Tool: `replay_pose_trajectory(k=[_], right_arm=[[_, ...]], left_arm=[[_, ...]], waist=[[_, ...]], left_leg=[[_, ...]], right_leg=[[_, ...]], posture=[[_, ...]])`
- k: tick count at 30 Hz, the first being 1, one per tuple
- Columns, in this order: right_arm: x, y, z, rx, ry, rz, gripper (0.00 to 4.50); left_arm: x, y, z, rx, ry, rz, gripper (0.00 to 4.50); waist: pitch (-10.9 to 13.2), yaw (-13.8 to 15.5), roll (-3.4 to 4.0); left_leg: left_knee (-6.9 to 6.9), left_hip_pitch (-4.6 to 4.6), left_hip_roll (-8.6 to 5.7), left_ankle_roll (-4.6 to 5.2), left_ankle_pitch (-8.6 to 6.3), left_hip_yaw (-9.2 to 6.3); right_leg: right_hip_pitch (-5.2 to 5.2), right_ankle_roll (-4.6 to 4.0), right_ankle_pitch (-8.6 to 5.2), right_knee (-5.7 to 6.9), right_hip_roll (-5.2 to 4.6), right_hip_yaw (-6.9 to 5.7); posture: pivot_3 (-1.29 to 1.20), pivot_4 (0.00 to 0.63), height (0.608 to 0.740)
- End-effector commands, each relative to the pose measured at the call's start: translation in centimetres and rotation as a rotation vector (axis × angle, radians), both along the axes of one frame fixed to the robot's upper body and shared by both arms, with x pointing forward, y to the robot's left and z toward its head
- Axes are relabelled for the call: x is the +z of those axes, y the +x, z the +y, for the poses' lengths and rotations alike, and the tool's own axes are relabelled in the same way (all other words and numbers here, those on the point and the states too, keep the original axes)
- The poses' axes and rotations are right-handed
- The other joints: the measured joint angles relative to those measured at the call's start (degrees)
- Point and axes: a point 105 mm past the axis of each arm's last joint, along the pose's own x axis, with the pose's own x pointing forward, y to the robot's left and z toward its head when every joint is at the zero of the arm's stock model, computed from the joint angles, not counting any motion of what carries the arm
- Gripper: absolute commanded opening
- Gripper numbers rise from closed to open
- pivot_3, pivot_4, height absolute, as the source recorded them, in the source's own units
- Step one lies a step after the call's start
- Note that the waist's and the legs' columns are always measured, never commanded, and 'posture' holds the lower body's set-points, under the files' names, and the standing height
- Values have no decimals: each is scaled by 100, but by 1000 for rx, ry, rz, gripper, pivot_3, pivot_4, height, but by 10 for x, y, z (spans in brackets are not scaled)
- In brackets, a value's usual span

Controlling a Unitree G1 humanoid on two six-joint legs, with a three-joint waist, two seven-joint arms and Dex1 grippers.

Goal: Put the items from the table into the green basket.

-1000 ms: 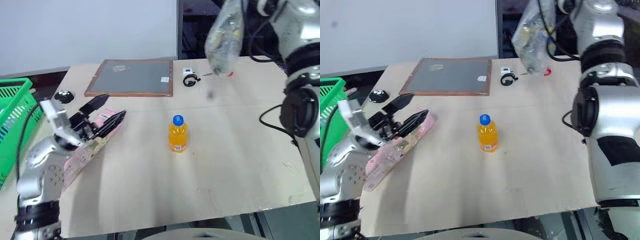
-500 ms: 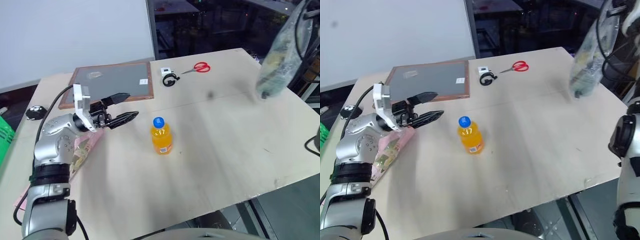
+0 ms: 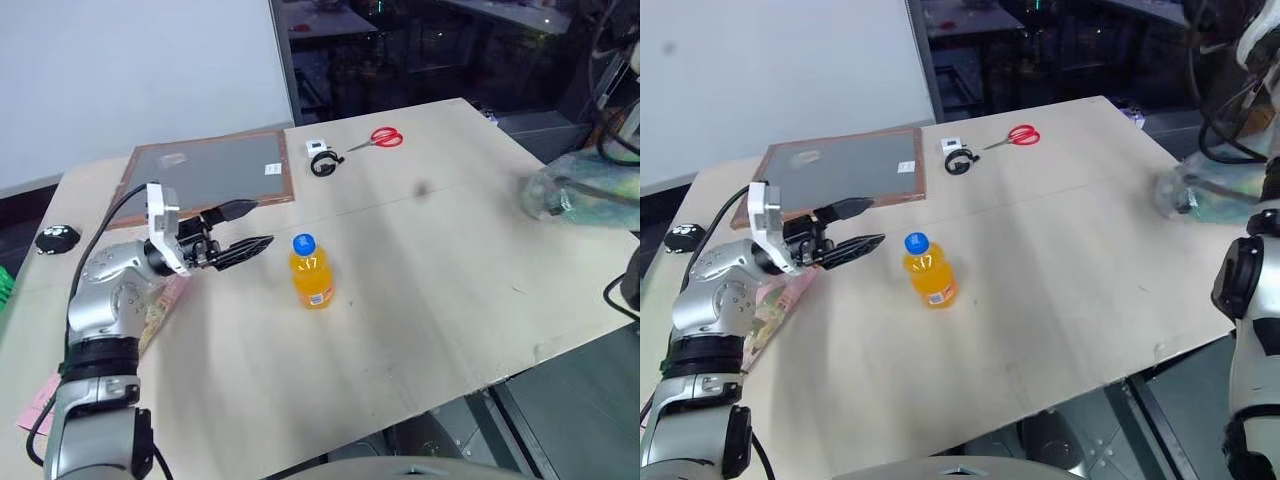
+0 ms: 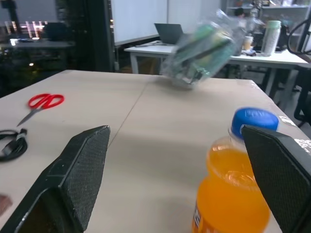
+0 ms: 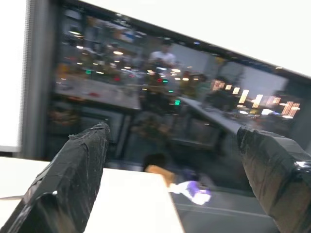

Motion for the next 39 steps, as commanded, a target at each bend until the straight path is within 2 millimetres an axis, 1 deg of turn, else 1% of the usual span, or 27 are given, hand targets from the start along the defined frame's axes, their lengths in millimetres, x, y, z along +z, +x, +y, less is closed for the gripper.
replay_pose_trajectory(k=[1, 5, 7, 8, 10, 12, 15, 16, 18, 20, 21, 23, 25, 27, 28, 30, 33, 35, 39], right_arm=[[9, -9, 12, 62, -6, -46, 4478], [-3, -12, 25, 132, 22, -21, 4478], [-14, -18, 37, 214, 21, 3, 4478], [-26, -22, 42, 254, 20, 24, 4478], [-62, -38, 57, 391, 66, 107, 4478], [-83, -53, 65, 460, 85, 152, 4478], [-144, -92, 76, 593, 16, 270, 4478], [-156, -105, 78, 634, 21, 291, 4478], [-173, -124, 77, 695, 50, 353, 4478], [-190, -139, 71, 730, 77, 421, 4478], [-201, -149, 67, 742, 67, 463, 4478], [-215, -159, 60, 733, 26, 494, 4478], [-217, -163, 55, 729, 8, 446, 4478], [-220, -170, 54, 769, 11, 452, 4478], [-221, -174, 54, 798, 14, 471, 4478], [-224, -179, 54, 834, 3, 507, 4478], [-224, -184, 56, 885, 1, 530, 4478], [-222, -184, 57, 893, 24, 520, 4478], [-221, -185, 62, 921, 24, 518, 4478]], left_arm=[[13, -6, 3, 11, 0, -54, 4500], [10, -11, 3, 17, -1, -42, 4500], [7, -13, 1, 15, 4, -33, 4500], [5, -15, -2, 8, 9, -31, 4500], [2, -19, -11, -4, 12, -33, 4500], [2, -21, -15, -5, 9, -34, 4500], [-7, -21, -24, 42, 50, -15, 4500], [-10, -24, -29, 43, 60, -15, 4500], [-14, -32, -37, 34, 75, -12, 4500], [-22, -40, -43, 20, 107, 2, 4500], [-27, -45, -48, 8, 120, 10, 4500], [-34, -52, -58, -12, 138, 15, 4500], [-43, -55, -65, -18, 176, 17, 4500], [-49, -53, -70, -3, 184, 13, 4500], [-51, -50, -74, 13, 186, 4, 4500], [-57, -45, -78, 44, 200, -15, 4500], [-65, -39, -78, 92, 211, -15, 4500], [-67, -37, -80, 105, 193, -9, 4500], [-75, -35, -88, 120, 180, -16, 4500]], waist=[[0, 51, 0], [0, 134, 1], [-2, 177, -3], [-7, 209, -8], [-21, 295, -29], [-26, 351, -36], [-27, 520, -38], [-27, 585, -36], [-27, 599, -36], [-27, 599, -37], [-29, 601, -40], [-34, 602, -49], [-36, 586, -53], [-36, 576, -53], [-36, 578, -54], [-34, 583, -62], [-39, 579, -72], [-38, 577, -74], [-38, 588, -73]], left_leg=[[0, 0, 0, 0, 0, -1], [-1, 0, 0, 0, 0, -4], [-1, -1, 0, 0, 0, -11], [-1, -1, 0, 1, 0, -14], [0, 0, 3, 1, -1, -19], [3, -1, 6, 3, -2, -29], [8, -8, 2, 3, -2, -34], [9, -8, 1, 3, -3, -31], [9, -3, 0, 4, -3, -27], [13, 0, 0, 4, -3, -17], [15, 0, 0, 4, -3, -12], [16, 13, -1, 4, -3, -9], [22, 24, 1, 4, -3, -4], [24, 27, 1, 4, -3, 6], [24, 43, 1, 4, -3, 7], [24, 99, 1, 4, -3, 7], [24, 100, 0, 4, -3, 9], [24, 99, 0, 4, -3, 9], [22, 96, 1, 5, -4, 8]], right_leg=[[0, 0, 0, -1, -1, -1], [-1, 1, -1, 1, 0, -3], [-1, 1, -1, 2, 0, -13], [0, 1, -1, 1, 0, -15], [3, 1, -1, 1, 1, -20], [8, 2, -1, -1, 0, -32], [8, 2, -1, -2, -2, -37], [8, 2, -2, -1, -2, -35], [11, 3, -2, -2, -3, -32], [13, 3, -2, -2, -3, -23], [13, 5, -4, -5, -2, -18], [29, 24, -16, -8, -1, -17], [36, 26, -18, -6, 5, -12], [43, 23, -16, 0, 12, 4], [62, 4, -25, -1, 17, 12], [114, -1, -30, -6, 19, 15], [117, 0, -29, -13, 22, 22], [114, 2, -29, -15, 23, 22], [111, 10, -27, -23, 22, 22]], posture=[[-51, 0, 740], [-48, 0, 740], [-41, 0, 740], [-41, 0, 740], [-31, 0, 740], [-28, 0, 740], [-40, 0, 740], [-40, 0, 740], [-48, 0, 740], [-48, 0, 740], [-47, 0, 740], [-47, 0, 740], [-49, 0, 740], [-49, 0, 740], [-55, 0, 740], [-62, 0, 740], [-68, 1, 740], [-76, 5, 740], [-77, 7, 740]])
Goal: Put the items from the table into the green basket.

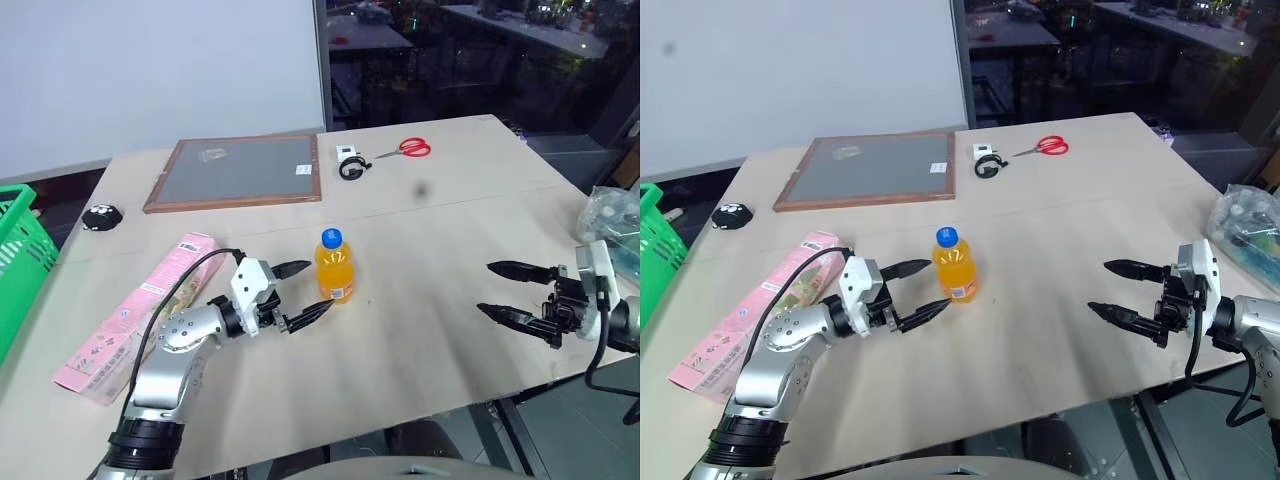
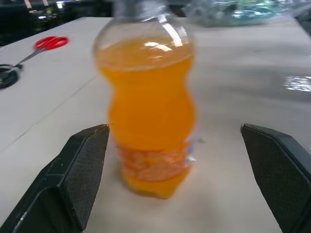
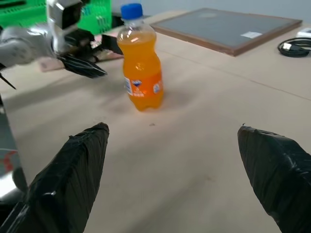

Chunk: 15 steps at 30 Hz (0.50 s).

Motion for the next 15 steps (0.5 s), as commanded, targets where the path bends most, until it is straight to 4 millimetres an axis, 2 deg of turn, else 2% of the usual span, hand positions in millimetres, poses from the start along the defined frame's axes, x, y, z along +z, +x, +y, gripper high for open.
replay_pose_trajectory(k=[1, 6, 15], right_arm=[[13, -1, 6, 41, 26, -35, 4478], [21, 0, 10, 46, 49, -69, 4478], [31, 1, 12, 73, 72, -76, 4478]], left_arm=[[3, 6, -11, 10, -24, -59, 4500], [-4, 11, -21, 27, -81, -48, 4500], [-18, 30, -28, 111, -102, -27, 4500]], waist=[[0, 5, 0], [3, 5, -6], [4, -3, -6]], left_leg=[[0, -1, 0, 1, 0, 0], [0, -1, -1, 1, -1, 0], [0, -1, -1, 1, -1, 0]], right_leg=[[0, 1, 0, -3, 0, 0], [1, 2, 1, -2, -1, 0], [1, 5, 3, -3, 0, 1]], posture=[[-77, 7, 740], [-83, 13, 740], [-96, 13, 740]])
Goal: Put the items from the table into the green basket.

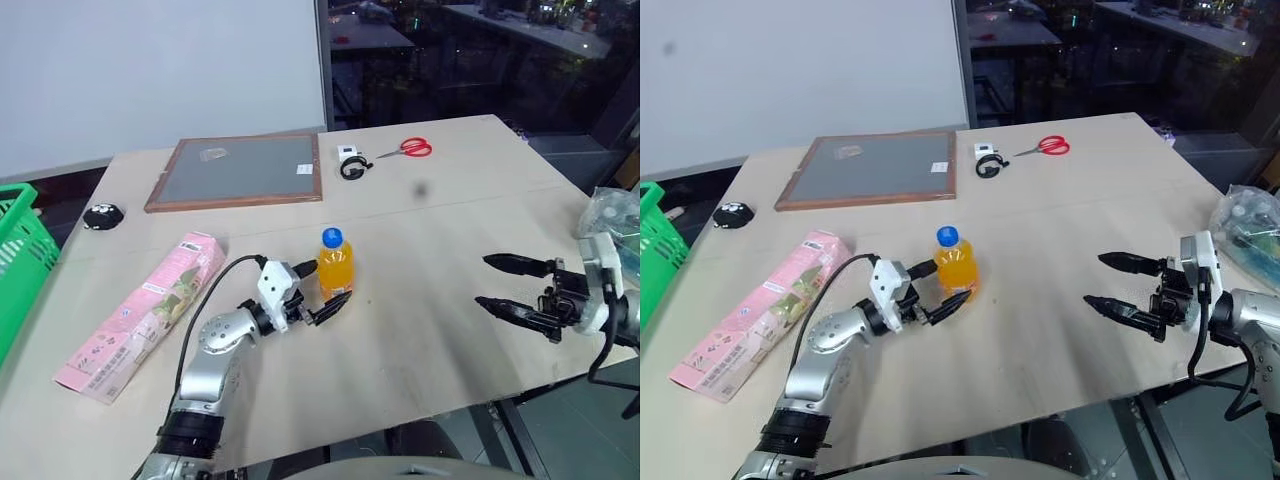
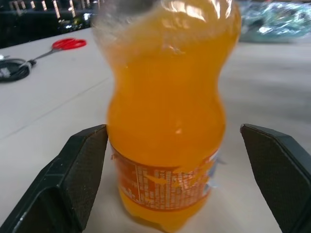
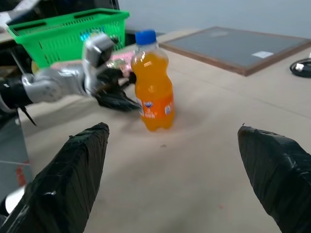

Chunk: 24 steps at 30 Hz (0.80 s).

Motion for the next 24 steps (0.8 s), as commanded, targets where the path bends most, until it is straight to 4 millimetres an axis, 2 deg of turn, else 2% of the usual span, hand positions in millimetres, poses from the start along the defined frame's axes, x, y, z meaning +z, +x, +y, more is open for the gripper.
replay_pose_trajectory(k=[1, 2, 4, 6, 7, 11, 13, 16, 20, 22, 24], right_arm=[[17, 0, 3, 27, -2, -64, 4478], [18, 1, 3, 25, -2, -69, 4478], [20, 2, 3, 25, 1, -75, 4500], [22, 2, 3, 28, 2, -81, 4500], [22, 2, 3, 31, 4, -81, 4500], [22, 0, 5, 57, 7, -51, 4500], [26, -1, 9, 76, 25, -51, 4500], [42, 2, 19, 114, 81, -80, 4500], [66, 5, 37, 202, 141, -113, 4500], [79, 12, 48, 231, 160, -143, 4500], [89, 21, 59, 240, 167, -179, 4500]], left_arm=[[9, 11, -3, 26, -19, -47, 4500], [10, 13, -3, 40, -34, -51, 4500], [13, 17, -1, 56, -57, -58, 4010], [17, 18, -1, 64, -68, -78, 3245], [18, 18, -1, 68, -70, -87, 3000], [29, 20, 4, 64, -102, -94, 2926], [44, 29, 16, 117, -136, -125, 2925], [84, 53, 45, 257, -169, -223, 2925], [145, 84, 101, 515, -105, -364, 2925], [173, 90, 129, 625, -51, -415, 2925], [197, 89, 166, 749, 53, -460, 2925]], waist=[[0, 2, 0], [1, 2, -1], [0, -3, -1], [1, -2, -1], [1, -5, -1], [2, -2, -3], [5, -1, -7], [16, 1, -20], [18, -5, -24], [18, -26, -24], [18, -39, -24]], left_leg=[[0, 0, 0, 0, 0, 0], [0, 0, 0, 0, 0, -1], [0, 0, 0, 0, 0, 0], [0, 0, 0, 0, 0, 0], [0, 0, 0, 0, 0, -1], [0, -1, 0, 0, 0, -1], [0, -3, 0, 0, 0, -1], [0, -6, 0, 0, 0, -5], [1, -6, 1, 0, 0, -17], [-1, -7, 2, 0, 0, -17], [-11, -7, 3, 0, 0, -18]], right_leg=[[0, 1, 1, -1, 0, 0], [0, 2, 1, -1, 0, -1], [0, 3, 1, -1, 0, 0], [0, 2, 1, 0, 0, 0], [-1, 2, 1, 0, 1, 0], [-2, 2, 1, -1, 1, 0], [-4, 4, 2, -2, 1, 0], [-9, 11, 7, 4, 3, -2], [-8, 12, 8, 5, 15, -1], [-10, 13, 8, 4, 16, 0], [-12, 13, 8, 0, 17, 0]], posture=[[-96, 13, 740], [-95, 12, 740], [-95, 11, 740], [-92, 11, 740], [-91, 10, 740], [-87, 9, 740], [-79, 8, 740], [-69, 4, 740], [-46, 0, 740], [-31, 0, 740], [-31, 0, 740]])
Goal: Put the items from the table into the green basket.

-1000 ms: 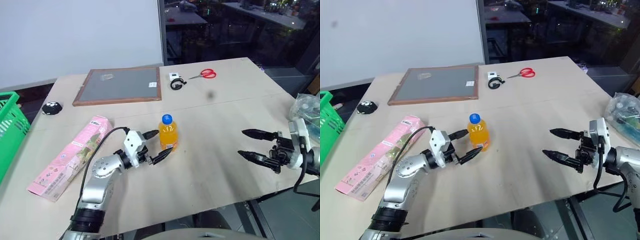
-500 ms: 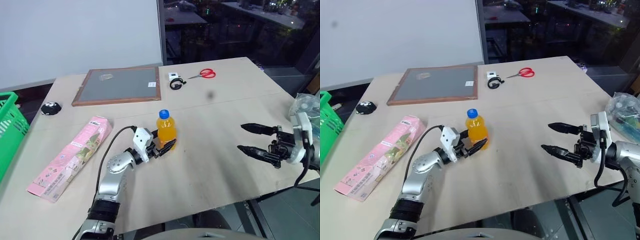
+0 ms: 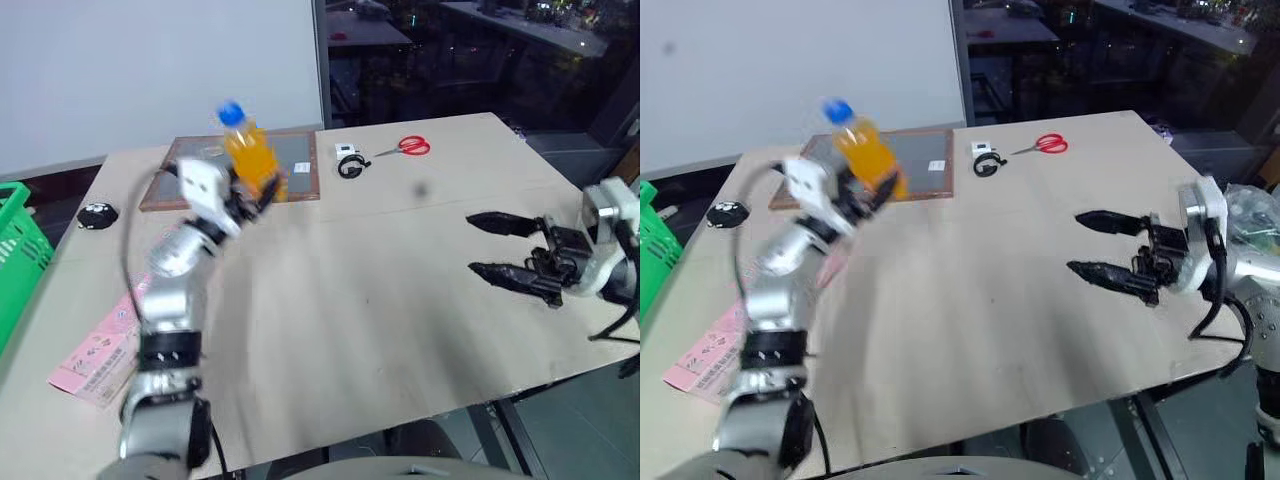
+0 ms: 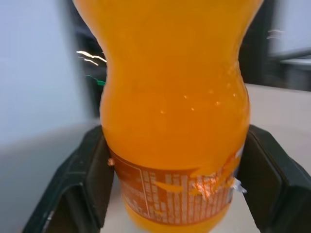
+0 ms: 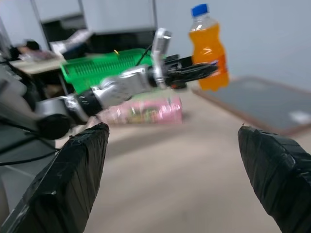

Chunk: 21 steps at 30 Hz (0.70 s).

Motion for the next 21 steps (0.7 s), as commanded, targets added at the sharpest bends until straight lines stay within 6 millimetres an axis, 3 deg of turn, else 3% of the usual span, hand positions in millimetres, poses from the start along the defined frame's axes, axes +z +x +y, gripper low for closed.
replay_pose_trajectory(k=[1, 4, 6, 7, 9, 11, 16, 21], right_arm=[[19, 9, 16, 22, 25, -63, 4500], [28, 14, 29, 49, 40, -65, 4500], [34, 16, 37, 74, 43, -65, 4500], [36, 17, 42, 85, 45, -68, 4500], [38, 18, 46, 94, 46, -72, 4500], [36, 20, 50, 96, 37, -73, 4500], [32, 23, 50, 103, 20, -68, 4500], [32, 27, 48, 97, 10, -66, 4500]], left_arm=[[44, -6, 60, 235, 89, -66, 2925], [61, -22, 119, 455, 154, -46, 2925], [67, -47, 167, 633, 168, -32, 2925], [65, -62, 190, 715, 170, -23, 2925], [60, -81, 214, 794, 159, -8, 2925], [41, -105, 242, 889, 152, 50, 2925], [18, -143, 277, 1020, 102, 100, 2925], [2, -157, 289, 1083, 43, 116, 2925]], waist=[[0, -7, 0], [-1, 29, 0], [-3, 67, -2], [-3, 62, -3], [-3, 61, -3], [-7, 161, -9], [-25, 514, -39], [-28, 491, -10]], left_leg=[[-5, -2, 0, 0, 0, -2], [-15, -16, 1, 6, -5, -10], [-13, -68, 1, 7, -6, -22], [-7, -103, 0, 5, -5, -28], [-11, -106, -2, 4, -6, -19], [-20, -119, -6, 4, -6, -28], [-11, -129, -23, 3, -7, -49], [-11, -73, -16, 5, -4, -34]], right_leg=[[-4, 0, 0, -1, 0, 0], [-26, -2, 0, 4, -2, -5], [-76, -16, 9, 11, -8, -20], [-106, -18, 11, 17, -14, -27], [-122, -18, 11, 25, -29, -28], [-133, -19, 11, 21, -43, -45], [-130, -19, 11, 24, -67, -81], [-90, -20, 9, 30, -59, -80]], posture=[[-6, 0, 740], [18, 0, 740], [40, 0, 740], [49, 0, 740], [61, 0, 740], [77, 0, 740], [103, 0, 740], [102, 0, 740]])
